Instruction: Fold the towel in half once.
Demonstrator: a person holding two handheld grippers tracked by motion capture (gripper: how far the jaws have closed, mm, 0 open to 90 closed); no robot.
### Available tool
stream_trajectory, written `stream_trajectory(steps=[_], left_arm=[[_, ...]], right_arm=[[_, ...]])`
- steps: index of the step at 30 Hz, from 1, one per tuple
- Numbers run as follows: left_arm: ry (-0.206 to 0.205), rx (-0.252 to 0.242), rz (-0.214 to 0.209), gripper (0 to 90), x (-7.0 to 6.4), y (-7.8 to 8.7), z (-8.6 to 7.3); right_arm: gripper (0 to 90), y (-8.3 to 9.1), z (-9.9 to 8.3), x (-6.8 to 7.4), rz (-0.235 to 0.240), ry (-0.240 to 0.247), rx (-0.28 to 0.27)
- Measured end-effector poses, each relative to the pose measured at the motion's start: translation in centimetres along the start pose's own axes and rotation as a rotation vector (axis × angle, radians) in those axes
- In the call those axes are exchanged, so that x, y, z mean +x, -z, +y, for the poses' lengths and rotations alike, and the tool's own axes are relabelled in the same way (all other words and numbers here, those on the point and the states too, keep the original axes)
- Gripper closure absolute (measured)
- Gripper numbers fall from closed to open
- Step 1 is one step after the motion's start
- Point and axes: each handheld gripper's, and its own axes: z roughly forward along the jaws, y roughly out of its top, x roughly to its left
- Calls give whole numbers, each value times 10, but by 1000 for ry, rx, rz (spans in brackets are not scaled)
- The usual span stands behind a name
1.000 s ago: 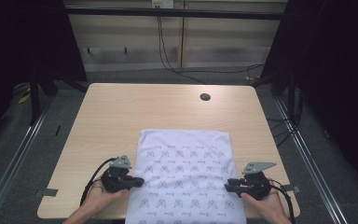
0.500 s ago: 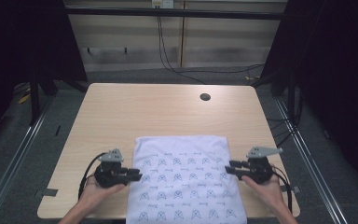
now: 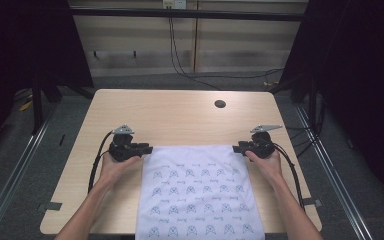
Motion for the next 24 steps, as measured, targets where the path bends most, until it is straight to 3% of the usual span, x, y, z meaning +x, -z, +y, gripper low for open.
stream_trajectory(steps=[2, 4, 7, 10, 12, 16, 19, 21, 23, 24], left_arm=[[11, -3, 26, 678, 3, -1, 0], [8, 13, 42, 667, 6, -1, -3], [22, 19, 63, 628, 10, 0, -7], [44, 27, 73, 611, 14, -3, -9], [57, 28, 75, 600, 16, -5, -10], [55, 45, 82, 563, 15, -11, -10], [24, 63, 77, 540, 11, -15, -9], [26, 65, 86, 532, 10, -16, -9], [45, 63, 63, 549, 11, -17, -10], [34, 71, 75, 551, 10, -18, -10]], right_arm=[[565, -2, -1, 1, -26, 14, 16], [552, -4, -4, 0, -20, 4, 15], [570, -7, -6, 1, -29, 28, 30], [690, -7, -7, 5, -16, 53, 48], [816, -6, -8, 6, -10, 38, 45], [865, -6, -10, 3, 7, 22, 38], [871, -5, -10, 4, 9, 20, 42], [871, -5, -10, 4, 9, 19, 44], [872, -5, -10, 4, 10, 18, 40], [872, -5, -10, 4, 10, 16, 40]])
